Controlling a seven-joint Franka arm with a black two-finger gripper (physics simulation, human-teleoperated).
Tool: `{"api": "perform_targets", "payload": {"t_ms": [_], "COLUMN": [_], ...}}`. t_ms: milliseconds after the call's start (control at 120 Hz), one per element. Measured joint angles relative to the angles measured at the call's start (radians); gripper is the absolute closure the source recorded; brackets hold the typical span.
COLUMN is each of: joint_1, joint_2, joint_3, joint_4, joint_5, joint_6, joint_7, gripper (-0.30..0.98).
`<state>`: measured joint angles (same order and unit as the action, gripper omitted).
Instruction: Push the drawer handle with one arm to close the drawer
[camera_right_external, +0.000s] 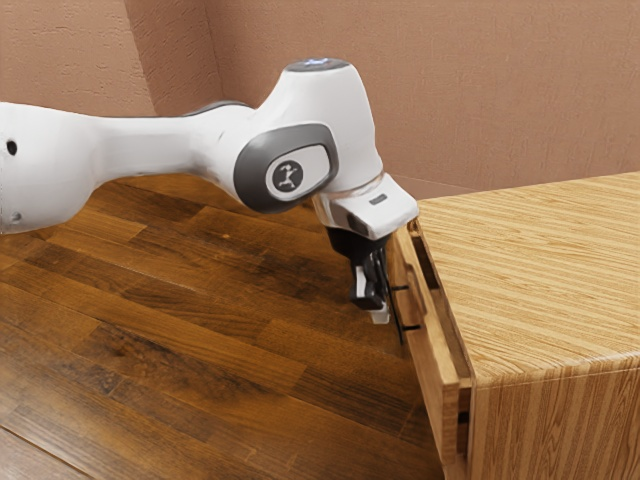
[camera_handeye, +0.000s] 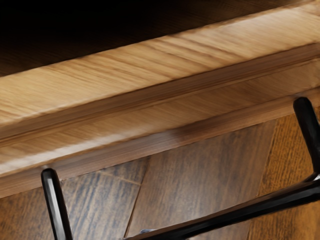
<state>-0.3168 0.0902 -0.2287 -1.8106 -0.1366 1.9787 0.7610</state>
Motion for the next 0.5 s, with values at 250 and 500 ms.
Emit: {"api": "perform_targets", "payload": {"t_ms": [250,500], "joint_1": [-0.030,-0.003], "joint_2": [0.062,-0.199], "joint_3": [0.002,0.009], "joint_4": [0.074,-0.079], "joint_5": [0.002,-0.002], "joint_6": [-0.001,-0.077], "joint_7": [-0.007,-0.038], "gripper": [0.79,0.79]}}
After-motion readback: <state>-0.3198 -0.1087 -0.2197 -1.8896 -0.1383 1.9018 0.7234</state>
